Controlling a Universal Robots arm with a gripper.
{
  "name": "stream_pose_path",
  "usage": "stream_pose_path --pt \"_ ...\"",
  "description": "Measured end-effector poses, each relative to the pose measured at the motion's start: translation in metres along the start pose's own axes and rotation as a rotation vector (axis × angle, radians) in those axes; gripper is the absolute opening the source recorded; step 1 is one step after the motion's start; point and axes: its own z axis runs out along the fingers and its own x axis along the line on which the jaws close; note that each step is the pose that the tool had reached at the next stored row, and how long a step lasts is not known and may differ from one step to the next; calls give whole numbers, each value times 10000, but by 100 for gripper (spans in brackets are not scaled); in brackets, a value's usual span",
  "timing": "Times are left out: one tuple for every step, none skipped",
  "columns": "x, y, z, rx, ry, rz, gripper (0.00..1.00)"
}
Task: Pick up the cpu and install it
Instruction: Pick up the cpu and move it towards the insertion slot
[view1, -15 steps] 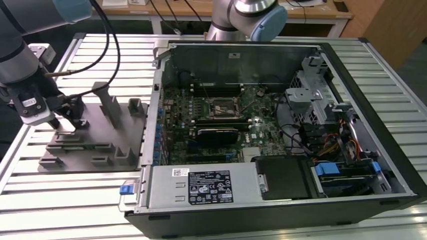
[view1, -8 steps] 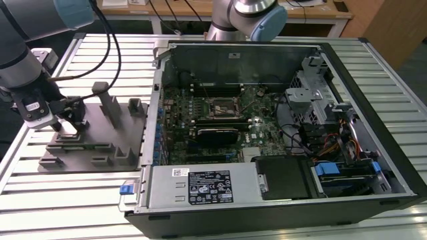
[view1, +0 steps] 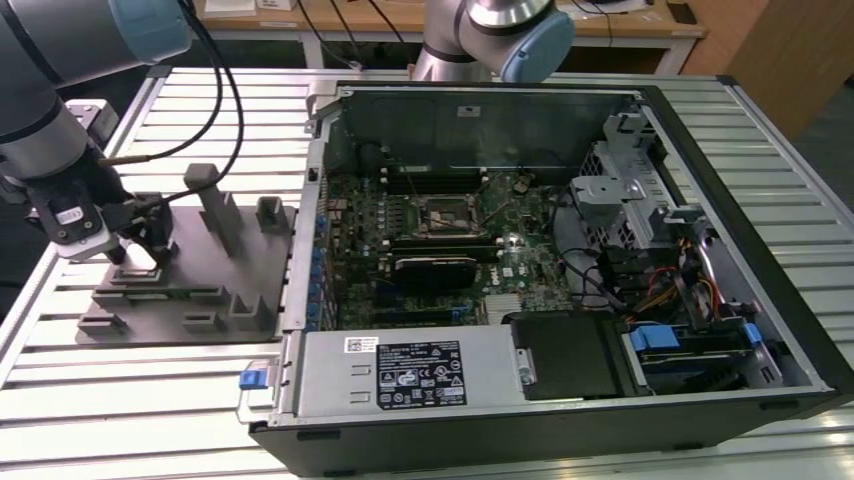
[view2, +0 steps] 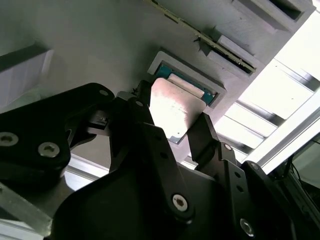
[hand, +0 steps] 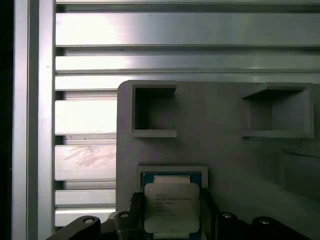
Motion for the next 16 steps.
stream_pose_path --pt "0 0 2 -2 0 0 54" --pt "0 0 2 -3 0 0 54" --pt "0 1 3 -3 0 0 54" --pt "0 1 3 -3 -1 1 54" --pt "0 1 3 -3 -1 0 54" --pt "0 1 3 -4 -1 0 54" --pt "0 1 3 -3 -1 0 54" --pt "0 1 3 -4 -1 0 54" --pt "0 1 3 -4 -1 1 54" --pt "0 1 4 -4 -2 1 54" --pt "0 1 4 -4 -1 0 55" --pt "0 1 3 -4 -1 1 55" --pt "0 1 4 -4 -1 1 61" --pt "0 1 4 -4 -1 1 61" --pt "0 1 4 -4 -1 1 61" --pt "0 1 8 -5 -3 1 61"
